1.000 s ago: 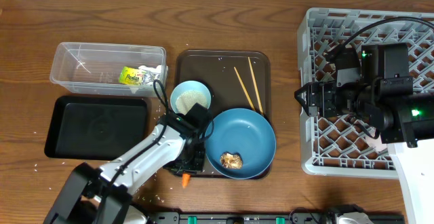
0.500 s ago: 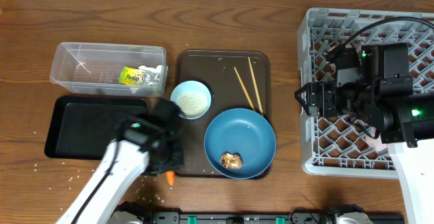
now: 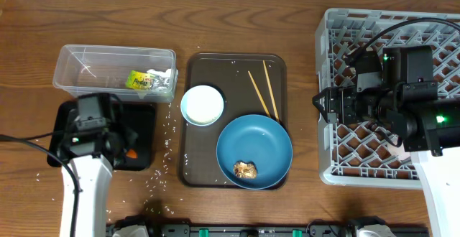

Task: Sort waste into correct bins and load items into the dishwasher rack
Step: 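Carry the carrot left and release it onto the black tray, then move the left gripper back to the blue plate and grasp its rim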

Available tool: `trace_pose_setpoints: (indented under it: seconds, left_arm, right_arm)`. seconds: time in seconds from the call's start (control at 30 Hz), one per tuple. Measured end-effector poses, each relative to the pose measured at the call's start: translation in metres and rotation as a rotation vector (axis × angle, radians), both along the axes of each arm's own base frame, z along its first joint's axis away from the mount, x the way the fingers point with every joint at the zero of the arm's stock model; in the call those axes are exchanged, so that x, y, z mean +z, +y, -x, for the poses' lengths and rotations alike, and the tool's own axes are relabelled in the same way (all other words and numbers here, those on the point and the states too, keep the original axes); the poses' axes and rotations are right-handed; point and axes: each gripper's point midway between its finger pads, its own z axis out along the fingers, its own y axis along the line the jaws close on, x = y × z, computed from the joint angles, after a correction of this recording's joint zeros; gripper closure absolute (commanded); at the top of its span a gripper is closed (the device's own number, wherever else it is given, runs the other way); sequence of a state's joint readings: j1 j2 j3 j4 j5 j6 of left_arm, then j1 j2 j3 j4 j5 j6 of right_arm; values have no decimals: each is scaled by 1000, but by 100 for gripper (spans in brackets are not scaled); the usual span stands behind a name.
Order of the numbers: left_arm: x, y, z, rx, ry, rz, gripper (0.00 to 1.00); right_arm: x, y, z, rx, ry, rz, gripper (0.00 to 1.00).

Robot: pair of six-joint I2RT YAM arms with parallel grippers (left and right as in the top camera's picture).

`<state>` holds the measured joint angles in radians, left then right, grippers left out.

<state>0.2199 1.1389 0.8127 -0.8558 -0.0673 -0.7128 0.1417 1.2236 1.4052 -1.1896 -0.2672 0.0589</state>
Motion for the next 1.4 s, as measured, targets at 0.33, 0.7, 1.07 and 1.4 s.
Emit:
trace_pose_setpoints:
  seconds: [0.33,0.7,1.07,1.4]
  left_arm:
    - [-16,20,5,56,60,10,40]
    - [23,-12,-12,-222,-35,90,37]
    - [86,-128,-33,-913,-212,108,36]
    - [51,-186,-50,-1161,-123,48,36]
  right_arm:
    - [0,0,1,0,3,0,18]
    - [2,1,-3,-10,-11,-8,32]
    - [2,26,-24,0,-52,-29,26]
    - [-10,15,-21,-75,14,4,21]
